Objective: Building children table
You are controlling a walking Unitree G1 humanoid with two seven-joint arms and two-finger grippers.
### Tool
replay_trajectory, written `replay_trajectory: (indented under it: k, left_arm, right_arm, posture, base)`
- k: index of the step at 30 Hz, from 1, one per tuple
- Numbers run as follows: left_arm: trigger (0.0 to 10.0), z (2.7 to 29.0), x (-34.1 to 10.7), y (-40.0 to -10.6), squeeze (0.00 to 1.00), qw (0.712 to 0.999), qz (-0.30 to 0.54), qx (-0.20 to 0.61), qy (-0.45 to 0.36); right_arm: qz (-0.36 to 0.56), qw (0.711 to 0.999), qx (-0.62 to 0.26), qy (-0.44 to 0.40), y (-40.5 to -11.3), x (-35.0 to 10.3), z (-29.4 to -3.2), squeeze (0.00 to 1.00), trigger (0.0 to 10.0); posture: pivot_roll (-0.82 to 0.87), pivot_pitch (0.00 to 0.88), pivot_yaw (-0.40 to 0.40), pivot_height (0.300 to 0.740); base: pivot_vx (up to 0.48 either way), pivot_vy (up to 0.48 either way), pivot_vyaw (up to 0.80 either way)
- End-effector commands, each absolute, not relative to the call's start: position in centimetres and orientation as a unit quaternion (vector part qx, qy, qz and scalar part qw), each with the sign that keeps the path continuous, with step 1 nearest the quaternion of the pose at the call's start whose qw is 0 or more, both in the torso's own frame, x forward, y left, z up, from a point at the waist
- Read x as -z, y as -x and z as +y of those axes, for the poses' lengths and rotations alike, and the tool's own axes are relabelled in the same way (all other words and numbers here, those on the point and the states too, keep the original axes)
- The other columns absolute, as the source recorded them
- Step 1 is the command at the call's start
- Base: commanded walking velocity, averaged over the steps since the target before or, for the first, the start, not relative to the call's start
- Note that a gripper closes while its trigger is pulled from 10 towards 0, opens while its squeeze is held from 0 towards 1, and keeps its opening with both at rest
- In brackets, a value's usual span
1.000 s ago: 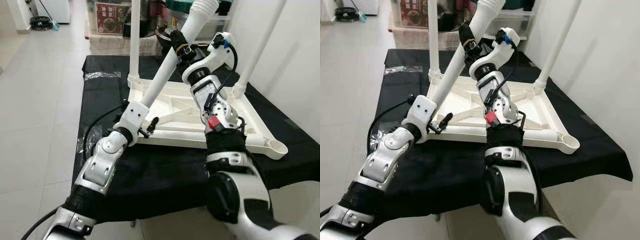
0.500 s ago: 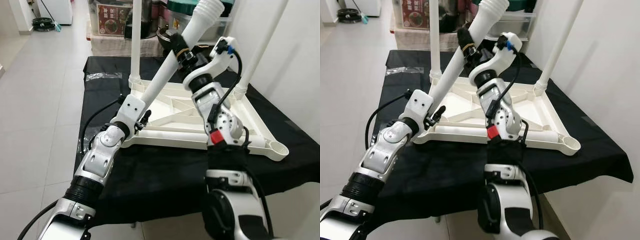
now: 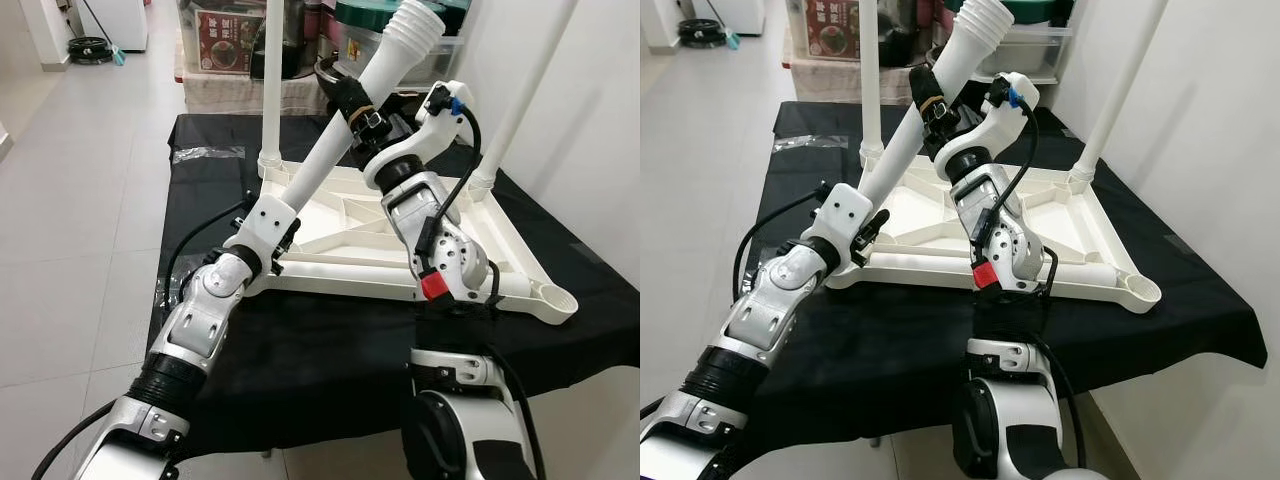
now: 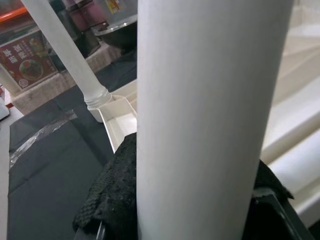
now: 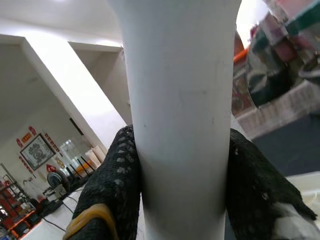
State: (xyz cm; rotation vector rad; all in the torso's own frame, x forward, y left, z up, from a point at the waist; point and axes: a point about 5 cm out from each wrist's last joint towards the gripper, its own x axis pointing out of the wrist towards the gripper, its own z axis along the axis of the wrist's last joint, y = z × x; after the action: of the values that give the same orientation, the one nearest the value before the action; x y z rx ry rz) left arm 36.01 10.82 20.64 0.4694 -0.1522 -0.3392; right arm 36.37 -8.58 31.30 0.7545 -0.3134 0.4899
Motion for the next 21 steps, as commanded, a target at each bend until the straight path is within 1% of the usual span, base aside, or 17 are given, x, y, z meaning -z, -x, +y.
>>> replay_trajectory:
  k: [1,2,5,6,7,10,14,15,16,19,21]
  left_arm:
    - [0.0,11.2,-20.2,-35.9,0.00,0.953,-0.071,0.169,-0.242]
    - [10.0,11.5,-20.3,-35.9,0.00,0.949,-0.073,0.171,-0.254]
    - [10.0,11.7,-20.4,-35.9,0.00,0.945,-0.076,0.173,-0.267]
    - [10.0,12.1,-20.6,-36.0,0.00,0.944,-0.076,0.169,-0.273]
    - [10.0,12.6,-20.8,-36.1,0.00,0.943,-0.077,0.162,-0.282]
    - [10.0,13.3,-21.1,-36.3,0.00,0.941,-0.078,0.153,-0.292]
    - [10.0,14.0,-21.4,-36.5,0.00,0.941,-0.079,0.143,-0.295]
    - [10.0,14.4,-21.5,-36.6,0.00,0.941,-0.079,0.139,-0.299]
    - [10.0,14.8,-21.5,-36.6,0.00,0.940,-0.077,0.137,-0.304]
    - [10.0,15.4,-21.4,-36.7,0.00,0.935,-0.068,0.141,-0.317]
    - [10.0,15.4,-21.4,-36.7,0.00,0.935,-0.068,0.141,-0.317]
  right_arm:
    - [-0.138,0.884,-0.237,-0.380,-36.1,-30.9,-8.3,0.00,0.0]
    - [-0.130,0.884,-0.233,-0.383,-36.0,-30.6,-8.2,0.00,0.0]
    - [-0.122,0.884,-0.229,-0.388,-36.0,-30.3,-8.2,0.00,0.0]
    - [-0.118,0.887,-0.227,-0.384,-36.0,-30.1,-8.1,0.35,10.0]
    - [-0.115,0.894,-0.223,-0.372,-36.0,-29.8,-8.2,1.00,10.0]
    - [-0.108,0.899,-0.216,-0.365,-36.0,-29.3,-8.2,1.00,10.0]
    - [-0.102,0.896,-0.218,-0.373,-36.0,-29.0,-8.2,1.00,10.0]
    - [-0.101,0.895,-0.224,-0.372,-35.8,-28.9,-8.2,0.93,10.0]
    - [-0.103,0.893,-0.232,-0.371,-35.6,-28.9,-8.2,0.00,10.0]
    - [-0.105,0.887,-0.264,-0.363,-34.9,-28.7,-8.1,0.00,10.0]
    - [-0.105,0.887,-0.264,-0.363,-34.9,-28.7,-8.1,0.00,10.0]
  posture:
    - [0.03,0.032,-0.089,0.740]
    - [0.03,0.034,-0.086,0.740]
    - [0.03,0.034,-0.086,0.740]
    - [0.04,0.036,-0.084,0.740]
    - [0.04,0.034,-0.082,0.740]
    - [0.04,0.037,-0.082,0.740]
    - [0.04,0.037,-0.082,0.740]
    - [0.04,0.038,-0.080,0.740]
    - [0.04,0.038,-0.081,0.740]
    - [0.04,0.038,-0.080,0.740]
    - [0.04,0.038,-0.080,0.740]
  base:
    - [0.000,0.000,0.00]
    - [0.000,0.000,0.00]
    - [0.000,0.000,0.00]
    - [0.000,0.000,0.00]
    - [0.000,0.000,0.00]
    - [0.000,0.000,0.00]
    - [0.000,0.000,0.00]
    - [0.000,0.000,0.00]
    - [0.000,0.000,0.00]
    - [0.000,0.000,0.00]
    - [0.000,0.000,0.00]
